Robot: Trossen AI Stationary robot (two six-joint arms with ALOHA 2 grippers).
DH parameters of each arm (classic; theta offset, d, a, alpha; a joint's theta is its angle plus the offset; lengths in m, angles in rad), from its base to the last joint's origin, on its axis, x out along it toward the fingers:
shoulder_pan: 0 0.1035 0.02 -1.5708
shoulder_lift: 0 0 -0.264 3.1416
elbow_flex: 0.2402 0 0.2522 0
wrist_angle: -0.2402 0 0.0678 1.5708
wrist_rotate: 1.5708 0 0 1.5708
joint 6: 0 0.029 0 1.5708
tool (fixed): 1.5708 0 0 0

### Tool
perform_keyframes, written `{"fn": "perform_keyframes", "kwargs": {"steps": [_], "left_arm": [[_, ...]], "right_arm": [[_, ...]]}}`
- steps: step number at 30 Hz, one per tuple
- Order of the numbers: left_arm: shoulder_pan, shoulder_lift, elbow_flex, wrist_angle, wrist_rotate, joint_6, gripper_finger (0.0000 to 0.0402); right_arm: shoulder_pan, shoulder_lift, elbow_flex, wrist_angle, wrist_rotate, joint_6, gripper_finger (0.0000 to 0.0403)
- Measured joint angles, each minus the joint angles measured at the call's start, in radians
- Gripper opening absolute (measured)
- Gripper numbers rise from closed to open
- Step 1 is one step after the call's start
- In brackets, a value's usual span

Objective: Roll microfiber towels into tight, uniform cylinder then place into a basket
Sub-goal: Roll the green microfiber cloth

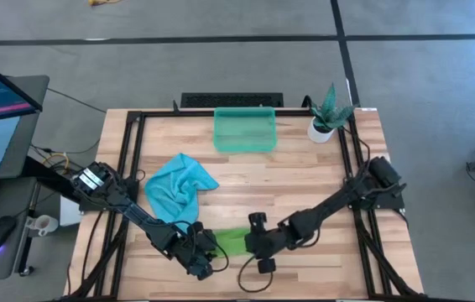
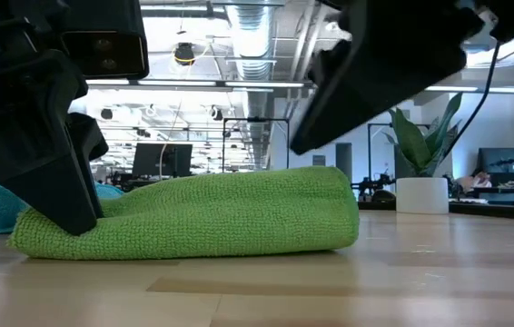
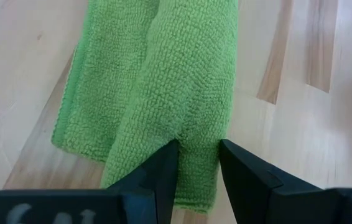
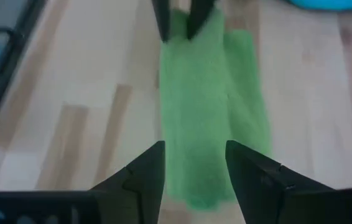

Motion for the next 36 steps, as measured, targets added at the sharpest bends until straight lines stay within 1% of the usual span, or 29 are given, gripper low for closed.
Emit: {"fn": "perform_keyframes", "kwargs": {"steps": [4, 7, 11, 13, 15, 17, 20, 22, 27, 29, 32, 36], "left_arm": [[0.0, 0.0, 0.0, 0.001, -0.002, -0.017, 0.0116], [0.0, 0.0, 0.0, 0.002, -0.004, -0.023, 0.0116], [0.002, 0.0, 0.0, 0.001, -0.004, -0.04, 0.0116], [0.002, 0.0, 0.0, 0.001, -0.005, -0.04, 0.0116], [0.002, 0.0, 0.0, 0.003, -0.005, -0.04, 0.0116], [0.003, 0.0, 0.0, 0.002, -0.005, -0.04, 0.0116], [0.003, 0.001, 0.001, 0.003, -0.007, -0.04, 0.0116], [0.003, 0.0, 0.001, 0.003, -0.005, -0.04, 0.0116], [0.003, 0.0, 0.001, 0.004, -0.007, -0.04, 0.0116], [0.003, 0.0, 0.001, 0.004, -0.007, -0.037, 0.0116], [0.003, -0.019, -0.001, 0.0, -0.008, -0.015, 0.0116], [-0.005, -0.083, -0.006, -0.025, -0.058, 0.041, 0.0116]], "right_arm": [[0.005, 0.017, 0.0, 0.063, 0.0, -0.032, 0.018], [0.005, 0.028, 0.004, 0.102, -0.002, -0.069, 0.016], [-0.007, 0.033, 0.002, 0.093, -0.049, -0.08, 0.0115], [-0.021, 0.062, 0.006, 0.102, -0.083, -0.055, 0.0087], [-0.032, 0.07, -0.004, 0.061, -0.087, -0.034, 0.006], [-0.048, 0.091, 0.007, 0.098, -0.089, -0.002, 0.0036], [-0.066, 0.114, 0.0, 0.055, -0.097, 0.041, 0.001], [-0.079, 0.138, 0.007, 0.067, -0.107, 0.083, 0.0008], [-0.089, 0.164, 0.01, 0.045, -0.148, 0.151, 0.0028], [-0.089, 0.164, 0.01, 0.043, -0.152, 0.158, 0.003], [-0.089, 0.166, 0.01, 0.04, -0.151, 0.158, 0.0025], [-0.089, 0.166, 0.009, 0.045, -0.151, 0.154, 0.0013]]}}
